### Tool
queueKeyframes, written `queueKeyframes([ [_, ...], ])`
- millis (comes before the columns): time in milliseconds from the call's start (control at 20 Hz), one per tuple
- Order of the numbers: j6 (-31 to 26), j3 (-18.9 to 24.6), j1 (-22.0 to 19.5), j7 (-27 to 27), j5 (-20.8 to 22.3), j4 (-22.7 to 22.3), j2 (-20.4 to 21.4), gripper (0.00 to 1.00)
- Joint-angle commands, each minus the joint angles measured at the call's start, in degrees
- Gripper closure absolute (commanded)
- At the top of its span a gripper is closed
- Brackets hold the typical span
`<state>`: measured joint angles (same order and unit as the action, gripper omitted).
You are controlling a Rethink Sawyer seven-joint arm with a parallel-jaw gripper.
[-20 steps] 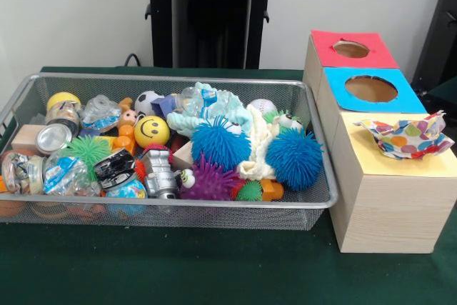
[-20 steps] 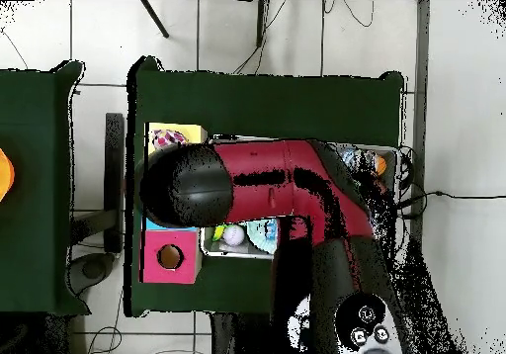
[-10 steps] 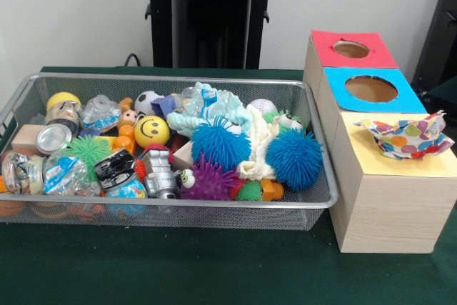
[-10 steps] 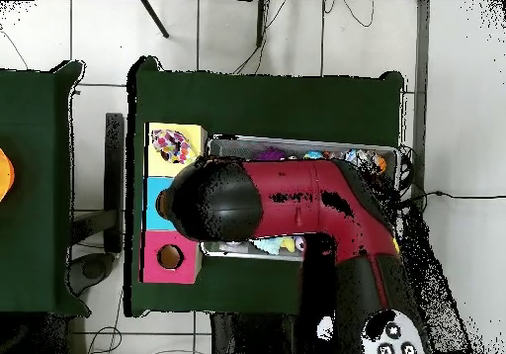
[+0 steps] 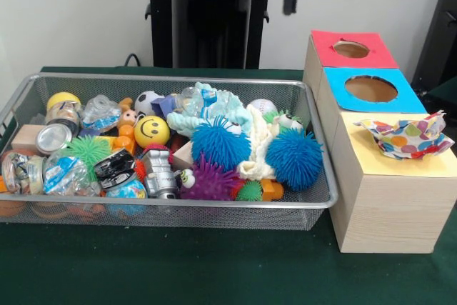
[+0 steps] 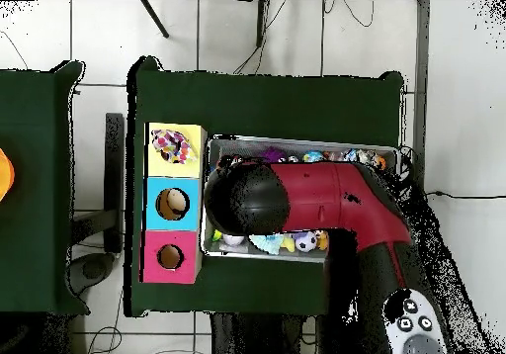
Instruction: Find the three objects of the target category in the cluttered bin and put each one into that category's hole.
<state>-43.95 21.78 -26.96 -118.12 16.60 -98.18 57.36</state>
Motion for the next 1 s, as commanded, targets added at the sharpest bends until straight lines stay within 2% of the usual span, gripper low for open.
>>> queueKeyframes([
  [50, 5.8, 3.0, -3.0, 9.4, 5.7, -7.1, -5.7, 0.00],
  [450, 8.8, 3.5, -4.2, 8.9, 9.1, -8.0, -8.1, 0.00],
  [1000, 10.5, 3.1, -3.0, 5.5, 10.7, -12.7, -5.9, 0.00],
])
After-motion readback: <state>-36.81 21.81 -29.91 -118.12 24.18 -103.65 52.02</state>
